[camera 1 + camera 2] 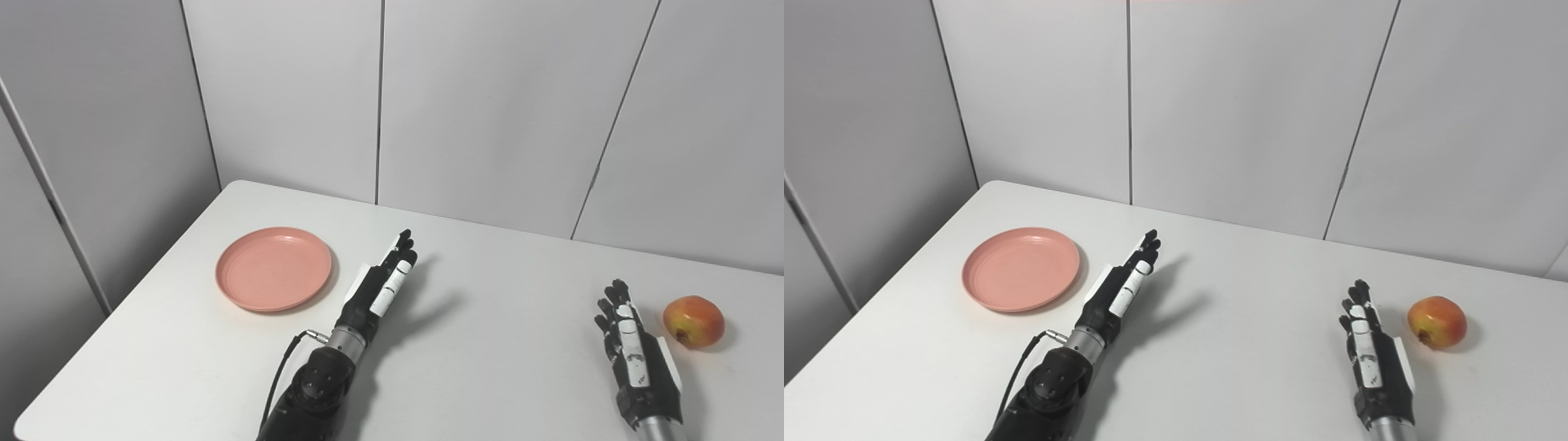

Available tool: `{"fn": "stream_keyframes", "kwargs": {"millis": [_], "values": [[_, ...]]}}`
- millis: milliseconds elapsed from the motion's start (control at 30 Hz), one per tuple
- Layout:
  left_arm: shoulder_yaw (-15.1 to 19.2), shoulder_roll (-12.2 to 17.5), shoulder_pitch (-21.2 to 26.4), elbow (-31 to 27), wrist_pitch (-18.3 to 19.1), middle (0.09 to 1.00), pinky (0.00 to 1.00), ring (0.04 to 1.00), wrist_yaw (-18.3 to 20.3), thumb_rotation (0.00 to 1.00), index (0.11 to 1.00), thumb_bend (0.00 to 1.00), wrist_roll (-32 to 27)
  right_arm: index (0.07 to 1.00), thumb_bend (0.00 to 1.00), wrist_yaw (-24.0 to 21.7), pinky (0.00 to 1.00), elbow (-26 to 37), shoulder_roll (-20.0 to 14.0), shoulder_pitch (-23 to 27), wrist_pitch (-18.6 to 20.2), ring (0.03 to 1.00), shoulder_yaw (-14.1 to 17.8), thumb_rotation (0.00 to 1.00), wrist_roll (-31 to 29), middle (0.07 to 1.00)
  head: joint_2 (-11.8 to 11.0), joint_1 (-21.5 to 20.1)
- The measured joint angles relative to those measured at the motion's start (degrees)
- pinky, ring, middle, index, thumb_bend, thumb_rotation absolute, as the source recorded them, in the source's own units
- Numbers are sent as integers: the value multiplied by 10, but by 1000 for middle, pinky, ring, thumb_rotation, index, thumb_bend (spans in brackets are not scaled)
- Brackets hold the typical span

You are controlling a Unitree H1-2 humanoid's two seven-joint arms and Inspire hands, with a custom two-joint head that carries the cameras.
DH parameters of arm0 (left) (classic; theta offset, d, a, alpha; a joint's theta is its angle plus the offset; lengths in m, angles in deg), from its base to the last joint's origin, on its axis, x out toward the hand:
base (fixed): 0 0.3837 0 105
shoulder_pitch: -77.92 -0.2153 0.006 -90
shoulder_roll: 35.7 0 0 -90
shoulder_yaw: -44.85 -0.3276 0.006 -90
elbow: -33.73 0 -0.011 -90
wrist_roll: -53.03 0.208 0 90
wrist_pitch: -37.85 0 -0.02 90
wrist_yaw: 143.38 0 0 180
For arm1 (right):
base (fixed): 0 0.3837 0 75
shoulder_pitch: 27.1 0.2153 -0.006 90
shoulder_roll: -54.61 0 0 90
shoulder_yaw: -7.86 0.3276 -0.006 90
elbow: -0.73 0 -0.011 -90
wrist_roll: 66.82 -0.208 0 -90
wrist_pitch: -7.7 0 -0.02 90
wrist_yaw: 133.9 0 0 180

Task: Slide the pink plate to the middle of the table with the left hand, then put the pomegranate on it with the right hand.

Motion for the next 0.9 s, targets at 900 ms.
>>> {"fn": "stream_keyframes", "kwargs": {"millis": [900], "values": [[-4, -9, 21, 41, -43, 1000, 1000, 1000, -23, 1000, 1000, 620, -2, 1000, 310, 2, 1000, 23, 4, -15, -5, 1000, -1, 1000, 3, 1000, -26, -13]]}}
